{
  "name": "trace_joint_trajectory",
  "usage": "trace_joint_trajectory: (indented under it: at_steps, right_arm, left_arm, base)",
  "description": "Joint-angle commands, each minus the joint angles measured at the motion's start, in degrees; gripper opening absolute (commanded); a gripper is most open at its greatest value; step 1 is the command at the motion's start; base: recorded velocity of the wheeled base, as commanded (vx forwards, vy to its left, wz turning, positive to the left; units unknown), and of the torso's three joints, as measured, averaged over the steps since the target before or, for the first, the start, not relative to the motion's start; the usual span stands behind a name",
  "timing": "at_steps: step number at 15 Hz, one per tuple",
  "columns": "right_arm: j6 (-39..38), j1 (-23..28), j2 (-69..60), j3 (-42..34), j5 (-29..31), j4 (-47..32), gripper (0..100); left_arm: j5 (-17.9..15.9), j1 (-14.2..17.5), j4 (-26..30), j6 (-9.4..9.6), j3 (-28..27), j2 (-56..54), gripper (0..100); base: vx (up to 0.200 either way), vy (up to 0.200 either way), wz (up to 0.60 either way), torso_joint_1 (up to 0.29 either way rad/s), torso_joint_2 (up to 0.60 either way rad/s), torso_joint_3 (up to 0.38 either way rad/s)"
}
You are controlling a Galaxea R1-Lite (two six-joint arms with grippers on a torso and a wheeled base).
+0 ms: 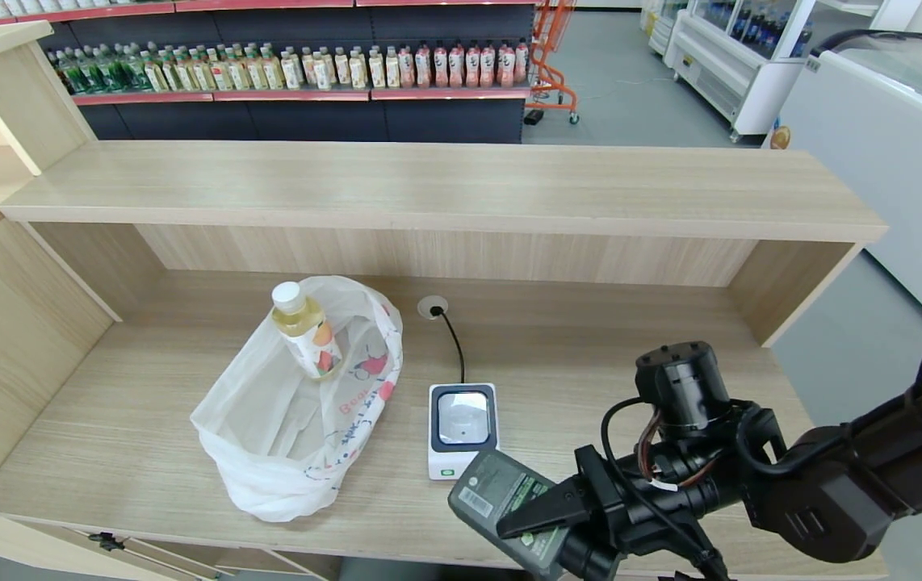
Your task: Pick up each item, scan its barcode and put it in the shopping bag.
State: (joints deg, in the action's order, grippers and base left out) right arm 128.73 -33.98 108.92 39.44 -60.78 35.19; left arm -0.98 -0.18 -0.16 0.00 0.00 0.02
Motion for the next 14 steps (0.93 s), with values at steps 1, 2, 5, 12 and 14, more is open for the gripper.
trace_joint_trajectory:
  at_steps: [1,2,5,12,14]
  right_arm:
    - [-9.99,1.1,-9.43,-0.06,4.09,-1.97,0]
    - [-15.0,4.8,-14.7,-0.85,5.67,-2.5,0]
    - [-29.5,10.42,-23.84,-4.98,7.08,-16.39,0]
    - [-128.56,9.72,-33.6,0.47,34.42,-18.93,0]
    - [-147.1,6.47,-28.5,1.61,44.17,-9.79,0]
  left_arm:
    - [0.01,0.01,-0.02,0.0,0.0,0.06,100]
    - [0.01,0.01,-0.02,0.0,0.0,0.06,100]
    - [0.01,0.01,-0.02,0.0,0.0,0.06,100]
    - [0.1,0.01,-0.02,-0.09,0.0,0.06,100]
    - [0.01,0.01,-0.02,-0.09,0.0,0.06,100]
  base:
    - [0.0,0.0,0.0,0.0,0.0,0.0]
    - [0.0,0.0,0.0,0.0,0.0,0.0]
    - [0.0,0.0,0.0,0.0,0.0,0.0]
    - [0.0,0.0,0.0,0.0,0.0,0.0]
    - [0.0,0.0,0.0,0.0,0.0,0.0]
